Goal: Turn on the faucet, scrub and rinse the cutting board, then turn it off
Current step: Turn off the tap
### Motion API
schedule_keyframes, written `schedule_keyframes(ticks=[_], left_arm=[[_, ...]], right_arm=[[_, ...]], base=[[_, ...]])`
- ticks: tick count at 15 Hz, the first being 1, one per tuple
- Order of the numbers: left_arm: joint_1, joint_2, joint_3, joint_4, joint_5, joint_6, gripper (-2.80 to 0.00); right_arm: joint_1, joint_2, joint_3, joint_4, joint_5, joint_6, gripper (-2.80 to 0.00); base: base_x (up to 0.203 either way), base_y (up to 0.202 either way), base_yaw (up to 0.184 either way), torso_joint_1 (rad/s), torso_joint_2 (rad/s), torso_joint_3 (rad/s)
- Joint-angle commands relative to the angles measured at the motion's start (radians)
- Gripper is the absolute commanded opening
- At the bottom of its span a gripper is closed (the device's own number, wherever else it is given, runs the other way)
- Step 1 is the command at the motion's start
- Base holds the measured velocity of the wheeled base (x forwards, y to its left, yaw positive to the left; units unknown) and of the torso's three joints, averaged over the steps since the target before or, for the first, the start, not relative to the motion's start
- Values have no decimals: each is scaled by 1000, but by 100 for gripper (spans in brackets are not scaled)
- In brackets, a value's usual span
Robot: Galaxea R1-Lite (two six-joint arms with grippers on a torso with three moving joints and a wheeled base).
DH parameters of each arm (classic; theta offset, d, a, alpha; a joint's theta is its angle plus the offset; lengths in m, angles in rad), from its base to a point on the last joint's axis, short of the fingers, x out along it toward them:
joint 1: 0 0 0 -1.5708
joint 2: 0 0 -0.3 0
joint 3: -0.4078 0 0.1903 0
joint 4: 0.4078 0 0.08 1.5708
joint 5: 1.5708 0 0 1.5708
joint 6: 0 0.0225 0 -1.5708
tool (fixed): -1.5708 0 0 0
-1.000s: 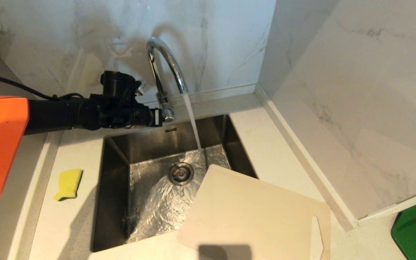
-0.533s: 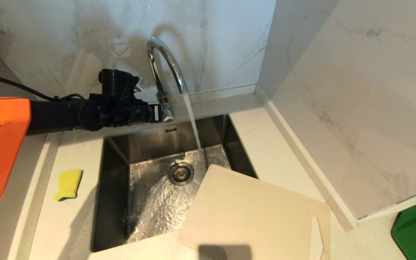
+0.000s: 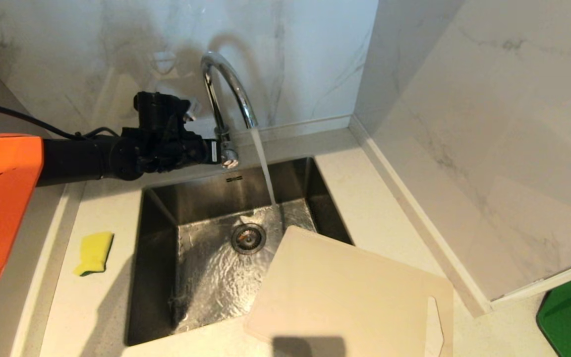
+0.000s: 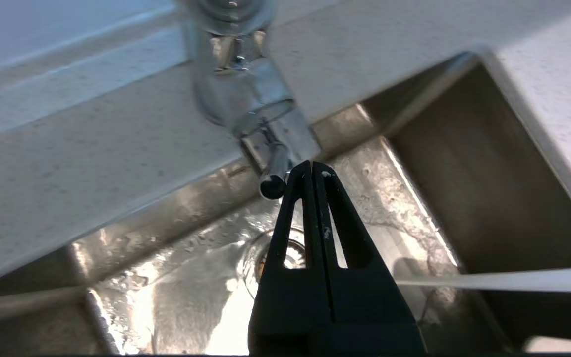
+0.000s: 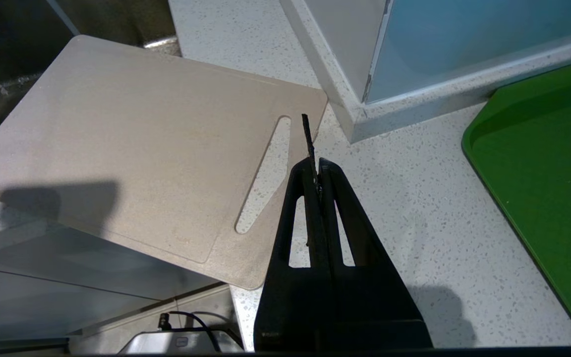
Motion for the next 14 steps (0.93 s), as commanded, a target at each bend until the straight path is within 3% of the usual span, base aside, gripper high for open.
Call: schedule_keyframes(ticks=[1,8,14], left_arm=[[0,5,0,-26,4,3,-280],[1,-56,13,-22,7,-5,-280],[0,-119,41,102,4,-30,-280]], right_arm=[[0,0,0,0,-1,0,-280],[0,0,0,0,0,0,-280],[0,0,0,0,-1,0,-280]], base=[[0,0,0,0,0,0],[0,0,0,0,0,0],[0,0,0,0,0,0]])
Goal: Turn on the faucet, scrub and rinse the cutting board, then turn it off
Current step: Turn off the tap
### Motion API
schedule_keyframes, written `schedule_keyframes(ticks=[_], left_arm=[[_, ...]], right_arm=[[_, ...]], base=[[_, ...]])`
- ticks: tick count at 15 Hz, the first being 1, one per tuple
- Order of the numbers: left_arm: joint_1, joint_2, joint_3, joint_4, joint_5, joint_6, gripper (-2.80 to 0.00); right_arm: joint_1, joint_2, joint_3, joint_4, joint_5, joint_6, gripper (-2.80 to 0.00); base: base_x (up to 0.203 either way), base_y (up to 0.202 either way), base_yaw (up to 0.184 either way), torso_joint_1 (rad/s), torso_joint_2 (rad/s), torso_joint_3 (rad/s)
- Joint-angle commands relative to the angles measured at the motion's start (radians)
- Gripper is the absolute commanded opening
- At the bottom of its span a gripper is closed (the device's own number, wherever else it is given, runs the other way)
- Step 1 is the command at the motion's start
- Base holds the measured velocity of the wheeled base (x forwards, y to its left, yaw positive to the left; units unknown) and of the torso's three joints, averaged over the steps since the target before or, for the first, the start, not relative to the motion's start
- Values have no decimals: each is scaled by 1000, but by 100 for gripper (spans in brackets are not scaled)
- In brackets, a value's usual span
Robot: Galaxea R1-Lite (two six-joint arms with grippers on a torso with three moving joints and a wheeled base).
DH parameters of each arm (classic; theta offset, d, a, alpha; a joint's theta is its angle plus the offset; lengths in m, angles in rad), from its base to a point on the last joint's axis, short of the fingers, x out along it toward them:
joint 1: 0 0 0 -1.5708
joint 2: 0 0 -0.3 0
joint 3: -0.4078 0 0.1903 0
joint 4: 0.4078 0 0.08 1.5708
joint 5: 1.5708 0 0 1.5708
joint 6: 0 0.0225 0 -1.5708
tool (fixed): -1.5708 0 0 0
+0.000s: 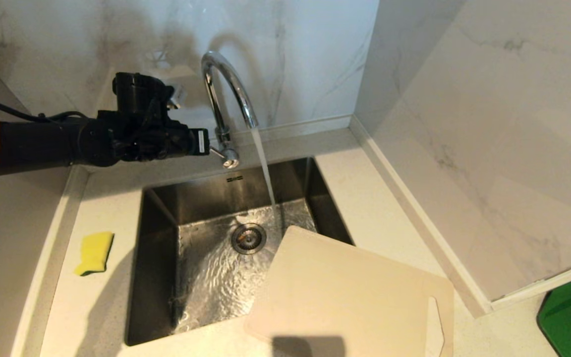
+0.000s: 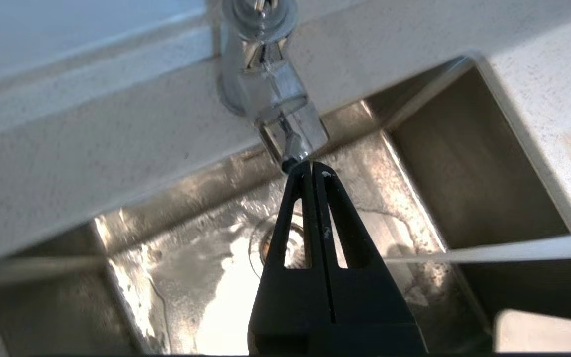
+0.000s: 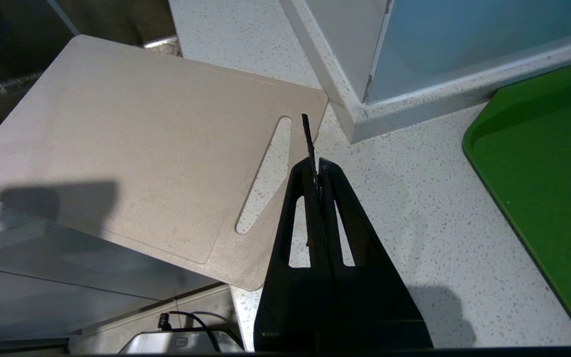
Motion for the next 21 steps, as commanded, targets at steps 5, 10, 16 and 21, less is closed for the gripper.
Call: schedule_keyframes(ticks=[5,10,16,21], left_arm=[[-1,17,-17,87,-5,-4,-280],[-1,63,-28,77,-2,-3,-280],[-1,108,-30,-39,4,12,-280],[1,120,-31,-73,9,34,-280]], right_arm=[[0,0,0,-1,-1,0,-280],[0,0,0,-1,-1,0,-280],[0,0,0,-1,-1,0,-280],[0,0,0,-1,-1,0,-280]], base=[[0,0,0,0,0,0],[0,0,0,0,0,0],[0,0,0,0,0,0],[0,0,0,0,0,0]])
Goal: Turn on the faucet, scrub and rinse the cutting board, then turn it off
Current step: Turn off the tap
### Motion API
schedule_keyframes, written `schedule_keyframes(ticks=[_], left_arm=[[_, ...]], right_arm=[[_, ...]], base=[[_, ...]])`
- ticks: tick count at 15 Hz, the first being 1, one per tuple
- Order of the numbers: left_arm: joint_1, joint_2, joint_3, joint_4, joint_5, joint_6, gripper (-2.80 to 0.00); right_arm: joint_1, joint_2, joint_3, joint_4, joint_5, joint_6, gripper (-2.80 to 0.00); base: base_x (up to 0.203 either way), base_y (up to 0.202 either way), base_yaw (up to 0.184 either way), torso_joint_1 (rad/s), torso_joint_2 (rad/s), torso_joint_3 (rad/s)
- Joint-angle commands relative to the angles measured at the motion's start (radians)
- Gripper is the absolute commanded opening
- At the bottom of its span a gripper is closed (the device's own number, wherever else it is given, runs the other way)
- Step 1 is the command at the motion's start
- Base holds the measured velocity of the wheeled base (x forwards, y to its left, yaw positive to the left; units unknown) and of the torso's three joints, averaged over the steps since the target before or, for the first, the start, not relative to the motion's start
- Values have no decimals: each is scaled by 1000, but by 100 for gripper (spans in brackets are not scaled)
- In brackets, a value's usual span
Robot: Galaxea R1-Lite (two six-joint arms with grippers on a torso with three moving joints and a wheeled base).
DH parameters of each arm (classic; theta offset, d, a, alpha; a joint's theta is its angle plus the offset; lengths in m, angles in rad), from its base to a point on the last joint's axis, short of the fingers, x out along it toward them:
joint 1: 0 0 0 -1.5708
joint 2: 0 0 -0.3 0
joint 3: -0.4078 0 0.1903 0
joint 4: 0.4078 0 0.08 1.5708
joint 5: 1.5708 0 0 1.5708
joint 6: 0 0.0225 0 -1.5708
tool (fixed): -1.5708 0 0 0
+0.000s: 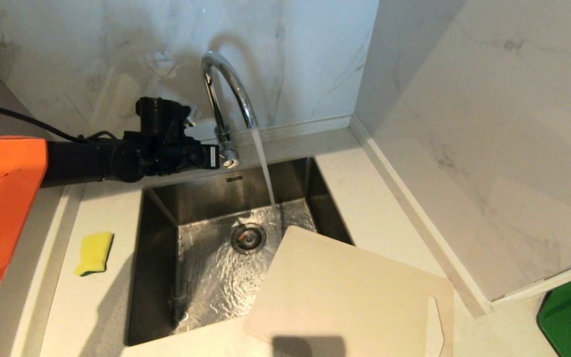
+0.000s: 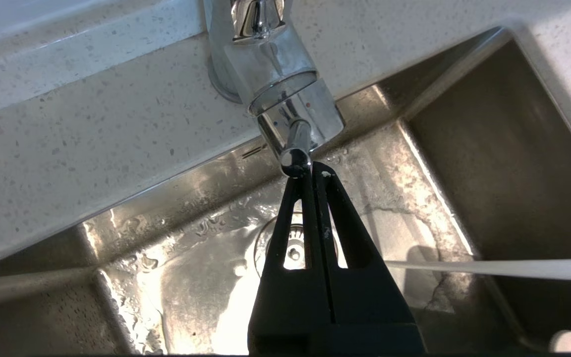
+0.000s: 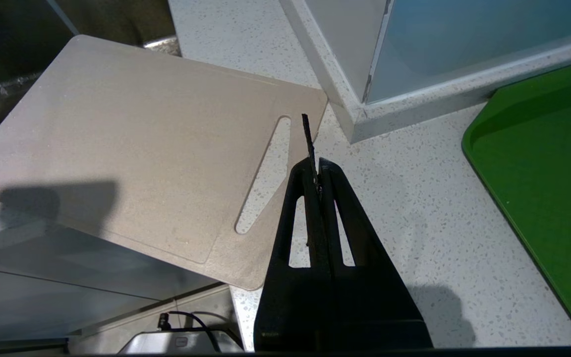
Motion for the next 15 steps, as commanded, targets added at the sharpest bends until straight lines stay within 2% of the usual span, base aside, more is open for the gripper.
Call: schedule_keyframes(ticks=[1,3,8,15], left_arm=[[1,7,-1,-22,6,5,-280],[1,8,-1,-39,50,17,-280],[1,5,-1,-101,73,37,-280],[0,-6,2,-101,113,46,-280]], right_arm=[[0,0,0,0,0,0,-280],[-1,0,0,0,0,0,-280],[0,0,0,0,0,0,-280],[0,0,0,0,0,0,-280]], base=[[0,0,0,0,0,0],[0,0,0,0,0,0],[0,0,0,0,0,0],[0,0,0,0,0,0]])
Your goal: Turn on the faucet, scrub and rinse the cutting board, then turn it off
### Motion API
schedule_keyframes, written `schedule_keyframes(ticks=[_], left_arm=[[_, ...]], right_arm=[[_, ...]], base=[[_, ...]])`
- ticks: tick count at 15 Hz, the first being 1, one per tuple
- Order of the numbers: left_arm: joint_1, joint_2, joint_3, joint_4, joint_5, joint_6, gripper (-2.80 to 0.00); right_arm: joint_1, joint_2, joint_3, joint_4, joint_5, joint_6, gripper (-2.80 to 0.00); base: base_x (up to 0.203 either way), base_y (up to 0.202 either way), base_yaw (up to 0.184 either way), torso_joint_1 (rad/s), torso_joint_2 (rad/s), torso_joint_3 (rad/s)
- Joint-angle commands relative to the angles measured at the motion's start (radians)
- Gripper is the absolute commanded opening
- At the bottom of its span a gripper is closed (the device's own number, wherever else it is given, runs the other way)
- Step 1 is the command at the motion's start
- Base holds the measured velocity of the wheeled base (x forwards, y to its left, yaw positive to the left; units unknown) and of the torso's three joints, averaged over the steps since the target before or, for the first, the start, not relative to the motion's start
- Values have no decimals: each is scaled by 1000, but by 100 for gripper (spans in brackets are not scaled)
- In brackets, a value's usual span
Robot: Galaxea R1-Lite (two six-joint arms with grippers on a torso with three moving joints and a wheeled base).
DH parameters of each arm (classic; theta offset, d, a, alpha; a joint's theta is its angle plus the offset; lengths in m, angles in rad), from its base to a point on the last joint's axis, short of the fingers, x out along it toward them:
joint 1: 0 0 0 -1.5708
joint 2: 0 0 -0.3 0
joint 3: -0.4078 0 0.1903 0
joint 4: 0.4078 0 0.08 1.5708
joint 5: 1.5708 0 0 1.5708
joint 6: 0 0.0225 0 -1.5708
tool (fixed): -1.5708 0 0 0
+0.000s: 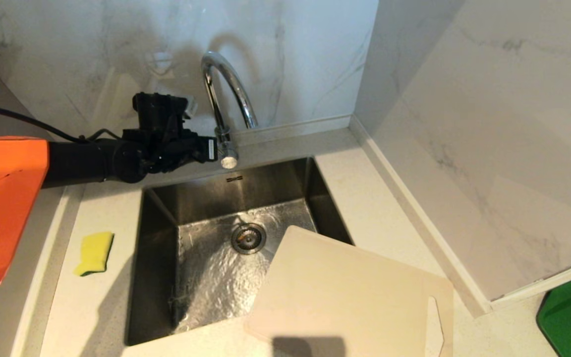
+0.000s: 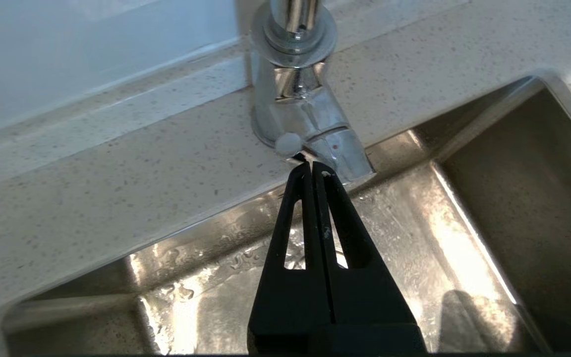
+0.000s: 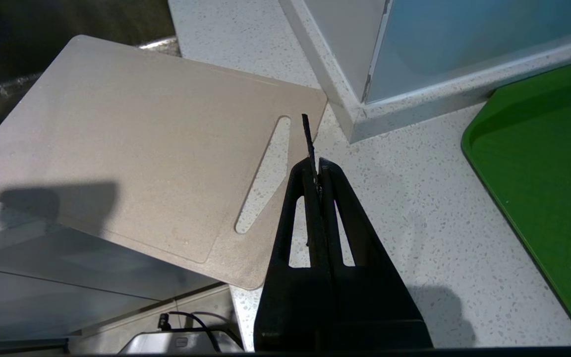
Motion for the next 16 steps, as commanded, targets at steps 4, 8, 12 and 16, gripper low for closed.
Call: schedule_keyframes(ticks=[4,8,12,16], left_arm=[[0,-100,77,80,11,-9,-280],[0,-269,251,229,9,-9,-280],[4,-439,488,294,12,-6,-280],[32,-590,668,465,14,-4,-280]], right_arm=[[0,0,0,0,-1,0,-280],[0,0,0,0,-1,0,-280],[0,0,0,0,-1,0,-280],[-1,0,0,0,0,0,-280]], base=[[0,0,0,0,0,0],[0,0,0,0,0,0],[0,0,0,0,0,0],[0,0,0,0,0,0]])
